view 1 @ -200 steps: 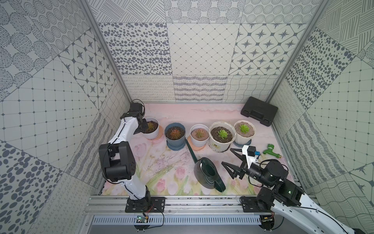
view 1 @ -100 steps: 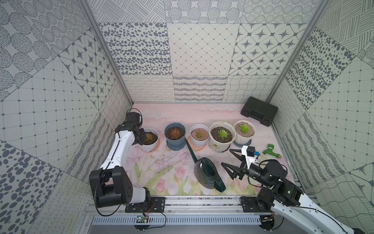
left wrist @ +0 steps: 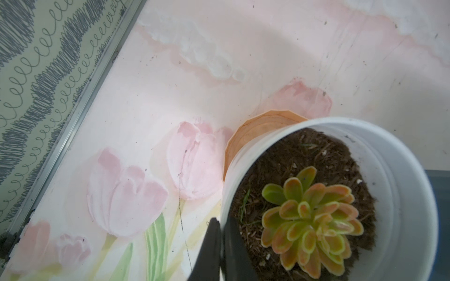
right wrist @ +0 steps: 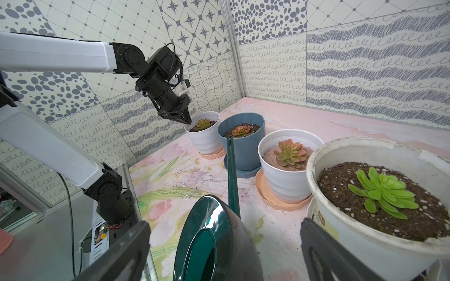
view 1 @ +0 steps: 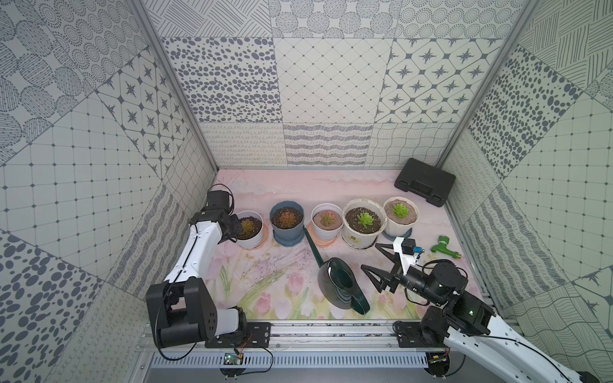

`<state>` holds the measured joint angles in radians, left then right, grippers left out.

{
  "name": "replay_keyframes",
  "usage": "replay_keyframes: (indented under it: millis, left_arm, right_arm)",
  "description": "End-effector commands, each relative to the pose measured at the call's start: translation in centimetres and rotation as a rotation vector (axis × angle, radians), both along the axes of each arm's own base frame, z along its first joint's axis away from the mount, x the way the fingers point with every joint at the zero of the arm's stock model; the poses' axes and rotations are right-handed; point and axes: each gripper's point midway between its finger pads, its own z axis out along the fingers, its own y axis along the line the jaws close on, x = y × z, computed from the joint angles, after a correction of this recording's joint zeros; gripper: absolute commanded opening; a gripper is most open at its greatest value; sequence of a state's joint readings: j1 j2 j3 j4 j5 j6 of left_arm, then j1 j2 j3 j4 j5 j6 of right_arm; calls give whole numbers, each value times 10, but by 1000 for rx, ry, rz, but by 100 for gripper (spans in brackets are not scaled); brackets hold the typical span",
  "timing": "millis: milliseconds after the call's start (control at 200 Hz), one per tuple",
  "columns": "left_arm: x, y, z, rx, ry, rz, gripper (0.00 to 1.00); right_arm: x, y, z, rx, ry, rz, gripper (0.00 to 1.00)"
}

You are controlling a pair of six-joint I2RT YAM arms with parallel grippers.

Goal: Water the succulent around the soil edge
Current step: Move the pot to the center of the board.

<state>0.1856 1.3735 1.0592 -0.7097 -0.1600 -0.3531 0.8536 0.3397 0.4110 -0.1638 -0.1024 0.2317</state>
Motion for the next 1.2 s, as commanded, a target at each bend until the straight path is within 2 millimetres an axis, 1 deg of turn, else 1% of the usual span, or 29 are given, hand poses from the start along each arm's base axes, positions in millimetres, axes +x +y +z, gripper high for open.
replay_keyframes:
  millis: [0, 150, 275, 330, 430, 475, 540, 600, 610, 630, 680, 785, 845, 900, 945, 960, 976, 1076, 1191]
  left_arm:
    - [24, -18, 1, -121, -89, -24, 0]
    - [31, -23, -2, -150, -102, -35, 0]
    - [31, -20, -1, -134, -108, -27, 0]
    - [30, -17, 4, -114, -115, -29, 6]
    - [29, -16, 23, -83, -152, -50, 25]
    - [28, -17, 32, -82, -172, -65, 32]
    - [25, -23, 41, -99, -198, -88, 39]
    - [21, -29, 49, -119, -226, -102, 46]
    - [20, -30, 51, -121, -231, -105, 47]
    - [18, -32, 54, -128, -246, -107, 50]
    - [13, -38, 64, -153, -288, -118, 55]
    - [-2, -57, 84, -222, -368, -152, 65]
    - [-14, -68, 89, -244, -395, -172, 70]
    - [-25, -80, 92, -255, -417, -201, 76]
    - [-35, -90, 95, -253, -441, -233, 85]
    - [-38, -92, 95, -251, -445, -239, 95]
    - [-40, -95, 96, -251, -450, -253, 98]
    - [-57, -111, 101, -246, -472, -326, 99]
    - [-71, -120, 109, -262, -519, -385, 99]
  right_arm:
    - [4, 1, 4, 11, -22, -14, 98]
    - [7, 4, 1, -9, -13, -18, 98]
    - [12, 8, -7, -47, 14, -24, 98]
    - [13, 12, -12, -76, 38, -16, 98]
    - [11, 19, -19, -138, 63, -5, 98]
    - [9, 20, -20, -168, 65, -11, 98]
    - [5, 21, -22, -208, 67, -27, 98]
    - [-1, 21, -33, -258, 81, -35, 98]
    - [-2, 22, -25, -250, 76, -37, 98]
    - [-4, 22, -23, -258, 79, -40, 98]
    - [-7, 21, -22, -283, 90, -62, 98]
    - [-15, 14, -22, -350, 122, -100, 98]
    - [-21, 12, -24, -383, 143, -105, 98]
    - [-28, 13, -30, -421, 171, -95, 98]
    - [-35, 14, -38, -459, 198, -84, 98]
    - [-37, 14, -40, -469, 207, -80, 98]
    - [-39, 14, -44, -485, 219, -78, 98]
    - [-55, 19, -61, -543, 267, -37, 98]
    - [-68, 25, -79, -554, 275, -18, 98]
